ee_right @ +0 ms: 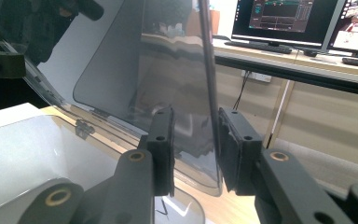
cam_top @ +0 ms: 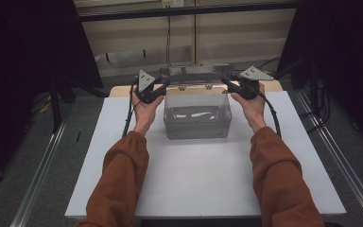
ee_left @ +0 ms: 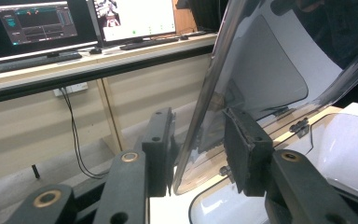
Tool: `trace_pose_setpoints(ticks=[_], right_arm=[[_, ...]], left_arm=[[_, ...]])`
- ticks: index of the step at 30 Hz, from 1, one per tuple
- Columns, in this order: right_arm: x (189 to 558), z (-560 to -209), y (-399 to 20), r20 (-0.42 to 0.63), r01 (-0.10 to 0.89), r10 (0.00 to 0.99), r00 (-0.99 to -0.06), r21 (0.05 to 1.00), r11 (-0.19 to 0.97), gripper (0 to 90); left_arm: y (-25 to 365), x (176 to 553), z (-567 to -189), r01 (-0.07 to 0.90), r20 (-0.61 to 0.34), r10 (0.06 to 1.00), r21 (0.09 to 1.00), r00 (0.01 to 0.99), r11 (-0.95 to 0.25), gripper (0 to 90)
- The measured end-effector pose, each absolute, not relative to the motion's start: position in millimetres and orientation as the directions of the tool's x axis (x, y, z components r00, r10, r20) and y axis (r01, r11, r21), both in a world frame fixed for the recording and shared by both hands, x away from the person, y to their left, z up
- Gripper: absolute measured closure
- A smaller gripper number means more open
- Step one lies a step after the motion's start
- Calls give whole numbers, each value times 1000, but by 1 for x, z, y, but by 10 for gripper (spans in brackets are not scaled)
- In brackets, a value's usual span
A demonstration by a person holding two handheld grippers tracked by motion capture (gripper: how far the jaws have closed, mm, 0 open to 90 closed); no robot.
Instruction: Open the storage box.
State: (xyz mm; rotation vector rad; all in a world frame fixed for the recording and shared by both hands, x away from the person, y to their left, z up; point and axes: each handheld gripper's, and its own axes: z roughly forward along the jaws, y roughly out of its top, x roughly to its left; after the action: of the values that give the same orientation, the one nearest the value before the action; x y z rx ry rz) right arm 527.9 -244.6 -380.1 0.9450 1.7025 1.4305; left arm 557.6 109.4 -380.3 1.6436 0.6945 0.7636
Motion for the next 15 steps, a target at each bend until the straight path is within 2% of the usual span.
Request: trace_pose_setpoints(ticks=[11,15], right_arm=[[535,-380,-244,-65,99,875,-479,987,128,658],[537,-383,-243,-64,106,878,-474,986,129,648]], left_arm=[[108,566,-387,74,107,781,979,615,-192,630],[104,571,-393,82,119,770,973,626,-218,684]])
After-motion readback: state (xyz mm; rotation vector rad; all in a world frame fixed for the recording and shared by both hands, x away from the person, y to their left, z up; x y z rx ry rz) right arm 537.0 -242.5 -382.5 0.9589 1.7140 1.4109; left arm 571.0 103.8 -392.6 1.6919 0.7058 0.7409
